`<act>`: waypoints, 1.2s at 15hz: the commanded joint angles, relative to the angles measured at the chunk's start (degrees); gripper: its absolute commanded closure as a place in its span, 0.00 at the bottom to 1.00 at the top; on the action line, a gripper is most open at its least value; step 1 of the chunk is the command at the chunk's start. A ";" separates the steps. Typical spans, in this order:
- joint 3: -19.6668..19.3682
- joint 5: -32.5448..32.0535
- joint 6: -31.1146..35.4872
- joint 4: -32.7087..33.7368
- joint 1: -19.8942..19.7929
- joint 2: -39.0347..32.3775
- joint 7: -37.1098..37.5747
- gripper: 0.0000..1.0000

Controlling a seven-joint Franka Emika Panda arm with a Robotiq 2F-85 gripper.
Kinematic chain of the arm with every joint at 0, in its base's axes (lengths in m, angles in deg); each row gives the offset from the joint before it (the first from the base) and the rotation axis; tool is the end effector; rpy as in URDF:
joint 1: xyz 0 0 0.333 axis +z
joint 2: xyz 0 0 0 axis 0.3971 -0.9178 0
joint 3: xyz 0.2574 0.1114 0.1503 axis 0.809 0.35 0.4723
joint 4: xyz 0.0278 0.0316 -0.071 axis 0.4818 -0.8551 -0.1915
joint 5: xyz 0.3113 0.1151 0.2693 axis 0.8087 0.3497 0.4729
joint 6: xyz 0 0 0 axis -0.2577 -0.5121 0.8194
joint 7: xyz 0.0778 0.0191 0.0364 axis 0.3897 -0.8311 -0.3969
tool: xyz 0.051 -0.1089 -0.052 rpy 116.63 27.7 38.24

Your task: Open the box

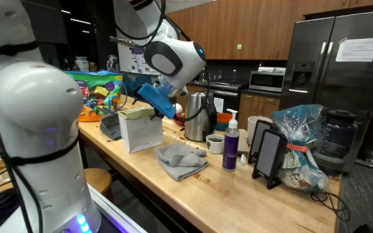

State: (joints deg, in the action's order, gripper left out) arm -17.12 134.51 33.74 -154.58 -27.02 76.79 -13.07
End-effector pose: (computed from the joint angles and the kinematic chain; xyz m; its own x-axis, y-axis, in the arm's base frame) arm 0.3874 0.0143 0.2630 0.8922 0.3195 0.3192 0.4499 -0.5671 -0.6899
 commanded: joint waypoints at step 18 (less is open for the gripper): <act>4.59 -0.25 15.42 -4.35 6.54 11.66 5.99 0.00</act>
State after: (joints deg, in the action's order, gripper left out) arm -12.73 134.51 47.68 -158.84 -21.30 86.92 -9.01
